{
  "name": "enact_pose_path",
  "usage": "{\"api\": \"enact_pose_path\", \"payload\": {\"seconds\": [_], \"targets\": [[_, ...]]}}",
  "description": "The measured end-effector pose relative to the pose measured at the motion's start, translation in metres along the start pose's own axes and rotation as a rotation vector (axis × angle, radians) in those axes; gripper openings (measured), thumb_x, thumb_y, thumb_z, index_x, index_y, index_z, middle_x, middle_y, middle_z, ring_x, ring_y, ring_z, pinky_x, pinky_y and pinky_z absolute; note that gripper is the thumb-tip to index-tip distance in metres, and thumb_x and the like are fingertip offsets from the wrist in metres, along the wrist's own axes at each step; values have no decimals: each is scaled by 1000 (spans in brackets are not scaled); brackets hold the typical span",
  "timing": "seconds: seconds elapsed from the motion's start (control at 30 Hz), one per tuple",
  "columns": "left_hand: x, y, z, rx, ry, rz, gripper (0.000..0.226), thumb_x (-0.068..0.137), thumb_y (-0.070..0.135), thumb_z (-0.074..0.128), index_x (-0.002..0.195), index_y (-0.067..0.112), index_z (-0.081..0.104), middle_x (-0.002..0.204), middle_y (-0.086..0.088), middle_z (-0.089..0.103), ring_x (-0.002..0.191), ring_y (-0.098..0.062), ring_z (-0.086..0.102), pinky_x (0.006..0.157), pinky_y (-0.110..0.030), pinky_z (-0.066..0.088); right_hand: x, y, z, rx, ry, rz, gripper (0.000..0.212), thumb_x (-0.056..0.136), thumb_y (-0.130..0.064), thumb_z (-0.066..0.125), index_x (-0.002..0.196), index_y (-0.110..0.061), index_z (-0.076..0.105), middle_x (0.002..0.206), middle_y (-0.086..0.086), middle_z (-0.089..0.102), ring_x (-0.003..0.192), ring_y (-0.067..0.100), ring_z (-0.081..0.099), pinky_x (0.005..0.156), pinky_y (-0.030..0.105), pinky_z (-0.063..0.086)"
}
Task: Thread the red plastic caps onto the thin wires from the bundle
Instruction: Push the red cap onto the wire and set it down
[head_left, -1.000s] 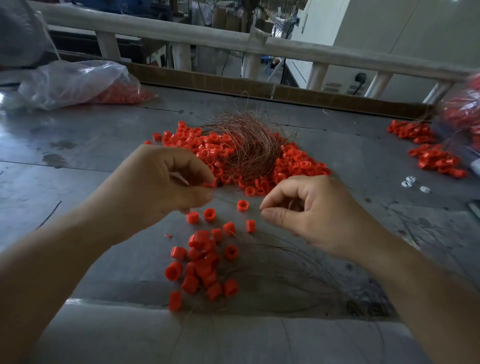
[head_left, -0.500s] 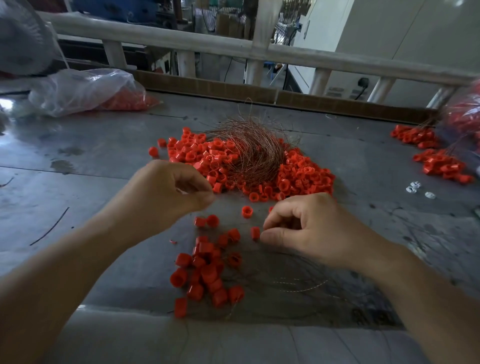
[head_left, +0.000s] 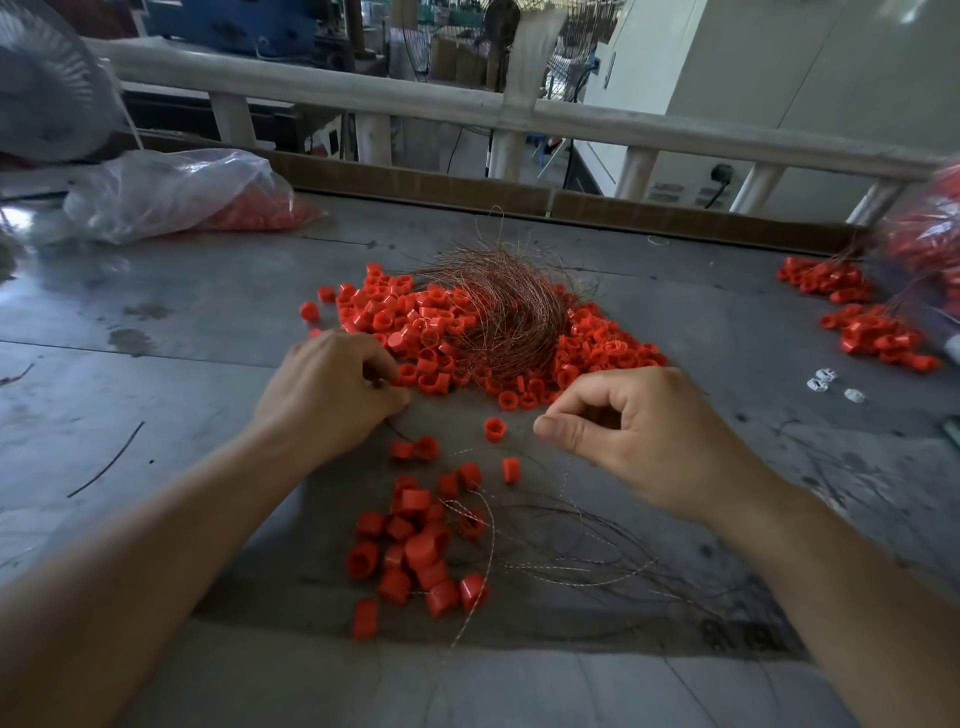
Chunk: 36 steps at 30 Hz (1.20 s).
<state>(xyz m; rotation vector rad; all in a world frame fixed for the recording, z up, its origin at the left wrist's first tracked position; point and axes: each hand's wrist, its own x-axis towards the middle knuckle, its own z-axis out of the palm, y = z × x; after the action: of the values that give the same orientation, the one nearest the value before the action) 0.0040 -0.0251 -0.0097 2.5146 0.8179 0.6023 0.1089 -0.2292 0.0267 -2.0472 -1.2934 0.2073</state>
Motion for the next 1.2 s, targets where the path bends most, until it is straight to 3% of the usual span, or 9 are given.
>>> {"api": "enact_pose_path", "payload": {"seconds": [0.23, 0.37, 0.47, 0.57, 0.67, 0.8, 0.87, 1.0, 1.2], "targets": [[-14, 12, -20, -168, 83, 13, 10, 72, 19, 76, 74, 23, 67, 70, 14, 62, 66, 3, 55, 57, -11, 37, -1, 6, -3, -30, 115, 11, 17, 76, -38, 63, 68, -24, 67, 61, -1, 66, 57, 17, 58, 55, 28, 45], [-25, 28, -30, -307, 194, 30, 16, 70, 19, 76, 69, 29, 63, 69, 12, 63, 58, -4, 59, 52, -1, 41, 2, 7, -2, -31, 213, -33, 14, 79, -29, 67, 71, -18, 69, 62, -3, 64, 59, 15, 57, 54, 22, 44], [-34, 38, -32, -351, 210, 130, 19, 68, 18, 76, 70, 31, 62, 69, 16, 62, 72, -2, 60, 58, 1, 42, -1, 1, -1, -9, 337, -165, 11, 80, -22, 67, 78, -12, 70, 68, -11, 61, 71, 9, 57, 61, 11, 43], [-43, 45, -29, -316, 198, 278, 11, 67, 18, 75, 73, 22, 67, 67, 18, 60, 75, -6, 58, 60, -3, 44, -3, -7, 3, -73, 401, -278, 15, 77, -19, 65, 88, -10, 69, 72, -6, 57, 65, 9, 51, 60, 11, 41], [-48, 49, -26, -267, 182, 404, 16, 67, 27, 76, 77, 15, 70, 68, 16, 61, 70, -7, 57, 63, -17, 47, -3, -11, 9, 0, 309, -231, 24, 77, -26, 66, 97, -13, 67, 78, -7, 60, 64, 3, 52, 61, 9, 41], [-52, 53, -26, -269, 159, 524, 25, 71, 35, 62, 79, 13, 70, 73, 15, 60, 72, -3, 56, 65, -16, 47, -6, -13, 11, 175, 156, -119, 24, 74, -38, 60, 95, -29, 63, 79, -14, 63, 74, 0, 59, 65, 10, 45], [-53, 54, -25, -267, 154, 552, 25, 71, 35, 62, 79, 13, 70, 75, 17, 58, 73, -2, 56, 66, -14, 47, -6, -15, 12, 208, 106, -121, 17, 75, -32, 63, 92, -33, 62, 77, -15, 63, 76, -2, 59, 67, 9, 44], [-51, 52, -22, -258, 146, 583, 21, 69, 28, 70, 81, 11, 70, 77, 18, 56, 74, 2, 54, 69, -6, 45, -7, -16, 15, 227, 63, -119, 13, 78, -11, 69, 90, -16, 70, 74, -16, 63, 71, -6, 59, 64, 6, 41], [-53, 54, -23, -259, 195, 691, 23, 75, 28, 62, 81, 7, 70, 82, 13, 57, 76, 1, 54, 68, -11, 47, -8, -18, 18, 241, 15, -100, 14, 79, -27, 66, 93, -28, 66, 75, -4, 65, 62, 10, 59, 57, 11, 42]]}}
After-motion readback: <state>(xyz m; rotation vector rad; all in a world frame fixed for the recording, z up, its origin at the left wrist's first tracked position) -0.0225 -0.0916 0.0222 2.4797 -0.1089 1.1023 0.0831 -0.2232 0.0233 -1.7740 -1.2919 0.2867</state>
